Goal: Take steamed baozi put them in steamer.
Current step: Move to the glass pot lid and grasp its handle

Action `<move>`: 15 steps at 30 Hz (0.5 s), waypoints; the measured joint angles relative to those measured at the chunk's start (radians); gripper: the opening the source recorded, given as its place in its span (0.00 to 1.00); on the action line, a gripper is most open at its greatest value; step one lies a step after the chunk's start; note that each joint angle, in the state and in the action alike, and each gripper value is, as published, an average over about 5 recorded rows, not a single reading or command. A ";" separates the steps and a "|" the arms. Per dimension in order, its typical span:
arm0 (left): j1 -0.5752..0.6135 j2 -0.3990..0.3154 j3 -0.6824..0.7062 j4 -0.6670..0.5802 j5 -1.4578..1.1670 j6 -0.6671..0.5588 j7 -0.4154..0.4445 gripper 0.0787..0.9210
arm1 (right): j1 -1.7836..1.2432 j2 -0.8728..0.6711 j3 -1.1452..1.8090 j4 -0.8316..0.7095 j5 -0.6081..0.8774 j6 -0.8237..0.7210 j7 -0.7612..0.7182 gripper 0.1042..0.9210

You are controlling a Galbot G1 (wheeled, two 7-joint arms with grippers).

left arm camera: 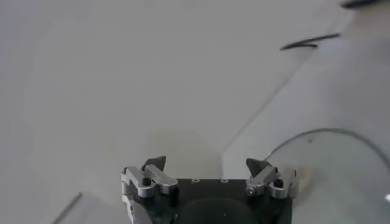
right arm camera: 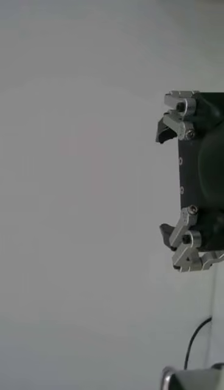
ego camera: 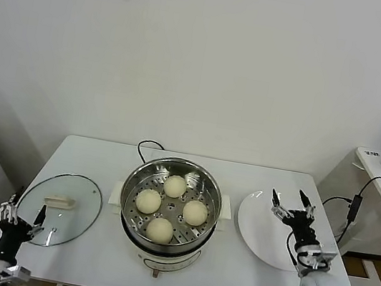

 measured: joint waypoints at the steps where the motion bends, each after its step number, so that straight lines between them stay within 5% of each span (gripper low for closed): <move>1: -0.003 -0.004 -0.004 0.015 0.041 -0.018 -0.007 0.88 | -0.006 0.010 0.009 -0.005 -0.005 0.005 -0.003 0.88; 15: -0.069 -0.063 -0.049 0.184 0.499 -0.173 -0.098 0.88 | -0.049 0.089 0.068 -0.066 -0.049 0.056 -0.045 0.88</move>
